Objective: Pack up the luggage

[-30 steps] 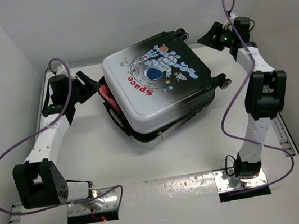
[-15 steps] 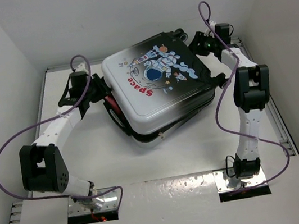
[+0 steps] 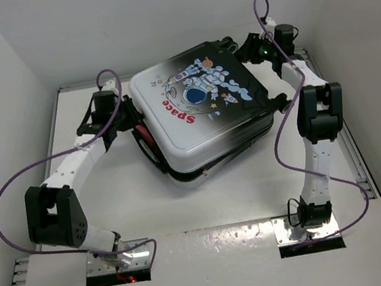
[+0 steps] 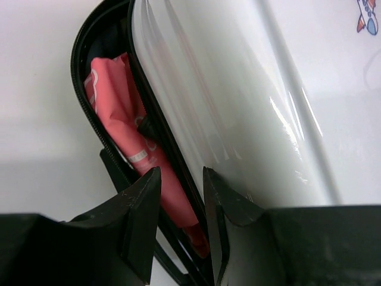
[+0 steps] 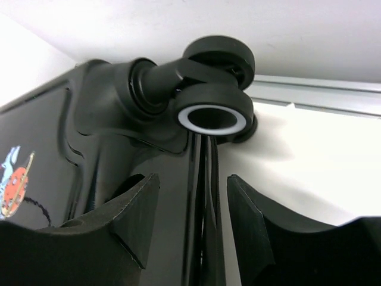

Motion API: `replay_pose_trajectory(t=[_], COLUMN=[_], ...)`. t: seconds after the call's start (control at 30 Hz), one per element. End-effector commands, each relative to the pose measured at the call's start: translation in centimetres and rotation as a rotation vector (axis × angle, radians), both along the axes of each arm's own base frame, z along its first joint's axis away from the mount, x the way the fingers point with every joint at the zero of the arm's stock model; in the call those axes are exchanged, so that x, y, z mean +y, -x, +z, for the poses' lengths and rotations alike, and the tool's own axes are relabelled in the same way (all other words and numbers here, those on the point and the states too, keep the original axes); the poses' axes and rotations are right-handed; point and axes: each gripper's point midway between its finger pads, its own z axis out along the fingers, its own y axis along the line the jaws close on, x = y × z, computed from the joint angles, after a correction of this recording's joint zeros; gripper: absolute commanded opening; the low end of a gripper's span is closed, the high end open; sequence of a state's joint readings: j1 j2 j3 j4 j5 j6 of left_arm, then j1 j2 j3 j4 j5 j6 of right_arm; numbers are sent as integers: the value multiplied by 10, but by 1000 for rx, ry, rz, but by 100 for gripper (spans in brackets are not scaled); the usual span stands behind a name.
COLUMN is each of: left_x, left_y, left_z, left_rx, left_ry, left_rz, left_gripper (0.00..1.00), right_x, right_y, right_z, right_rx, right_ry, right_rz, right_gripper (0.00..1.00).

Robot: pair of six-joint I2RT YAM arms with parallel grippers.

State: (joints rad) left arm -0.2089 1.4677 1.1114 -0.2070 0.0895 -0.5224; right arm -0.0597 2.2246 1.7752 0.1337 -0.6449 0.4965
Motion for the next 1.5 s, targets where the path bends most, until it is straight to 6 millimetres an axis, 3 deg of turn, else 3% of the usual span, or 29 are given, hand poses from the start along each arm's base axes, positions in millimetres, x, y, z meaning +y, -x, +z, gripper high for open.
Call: replay_pose_trajectory(t=[0.0,0.23,0.53,0.67,0.73,0.77,0.8,0.87,0.93,0.97,1.0,1.1,1.23,1.3,1.47], left_x=[-82,-92,-96,-91,-86,-86,-79,-72,-62,-50,-49,-19,8,25,41], left_y=[14,30,39,42,45,47,47,50,52,48,51,50,65,73,85], left_z=[79,104,124,119,119,110,113,107,112,105,109,97,52,27,2], left_rx=[-195,-270,-315,-308,-309,-285,-291,-272,-278,-264,-270,-222,-56,13,90], left_ry=[181,205,212,202,195,190,186,177,164,150,151,127,175,189,248], left_rz=[-280,-345,-358,-336,-317,-316,-297,-277,-239,-198,-198,-97,-12,34,56], left_gripper=[41,41,41,41,47,51,63,71,85,94,94,99,95,92,86], right_x=[137,174,195,206,213,214,219,222,225,225,225,222,206,195,154], right_y=[71,97,113,120,123,123,124,125,127,127,127,125,112,107,92], right_z=[86,98,117,116,112,114,110,113,117,119,120,133,158,177,215], right_rx=[-109,-102,-99,-93,-80,-84,-75,-79,-89,-94,-93,-132,-191,-239,-339], right_ry=[-131,-180,-233,-236,-239,-239,-243,-245,-244,-242,-244,-239,-233,-225,-211], right_rz=[466,594,662,700,719,722,732,740,747,742,743,715,634,590,440], right_gripper=[52,51,50,49,49,49,49,49,49,49,49,60,76,80,82])
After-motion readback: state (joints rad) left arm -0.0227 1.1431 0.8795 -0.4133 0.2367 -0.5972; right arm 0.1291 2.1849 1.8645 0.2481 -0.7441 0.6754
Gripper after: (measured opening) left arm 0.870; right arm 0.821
